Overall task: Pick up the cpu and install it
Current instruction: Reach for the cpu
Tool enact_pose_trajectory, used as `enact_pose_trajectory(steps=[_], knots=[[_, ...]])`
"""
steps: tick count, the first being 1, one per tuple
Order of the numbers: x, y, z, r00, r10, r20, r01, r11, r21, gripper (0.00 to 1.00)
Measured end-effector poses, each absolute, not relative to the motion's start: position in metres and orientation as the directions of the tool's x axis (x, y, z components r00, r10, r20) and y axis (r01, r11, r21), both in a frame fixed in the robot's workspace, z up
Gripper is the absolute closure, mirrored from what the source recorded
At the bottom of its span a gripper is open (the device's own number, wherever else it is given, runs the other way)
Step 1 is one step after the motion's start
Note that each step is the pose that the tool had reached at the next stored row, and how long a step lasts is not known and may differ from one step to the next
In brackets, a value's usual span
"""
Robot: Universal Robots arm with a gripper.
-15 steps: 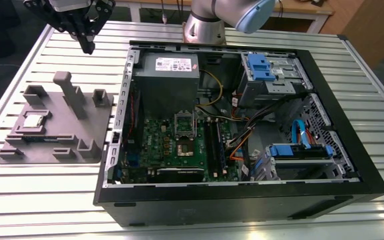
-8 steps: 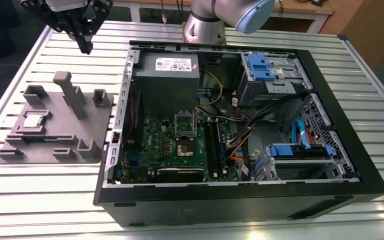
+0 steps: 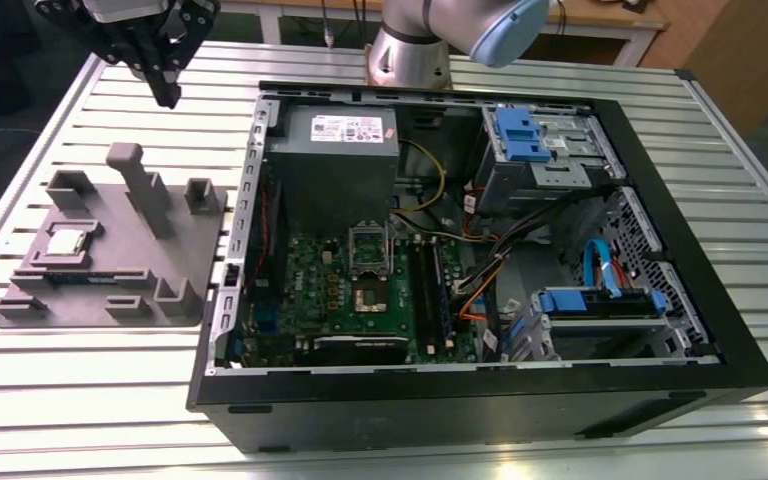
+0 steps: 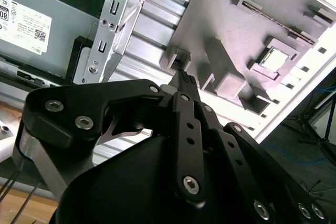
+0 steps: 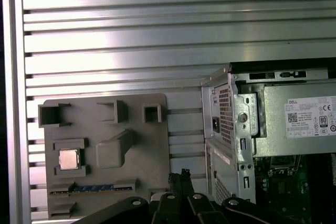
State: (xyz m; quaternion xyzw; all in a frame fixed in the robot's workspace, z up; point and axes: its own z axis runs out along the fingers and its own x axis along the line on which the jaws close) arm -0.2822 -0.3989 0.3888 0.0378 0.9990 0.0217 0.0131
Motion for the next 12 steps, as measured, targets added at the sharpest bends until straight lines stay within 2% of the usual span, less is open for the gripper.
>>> enact_pose_trajectory(steps=[12], knots=[[-0.2855, -0.3989, 0.3888, -0.997, 0.076, -0.024, 0.075, 0.996, 0.044, 0.89]])
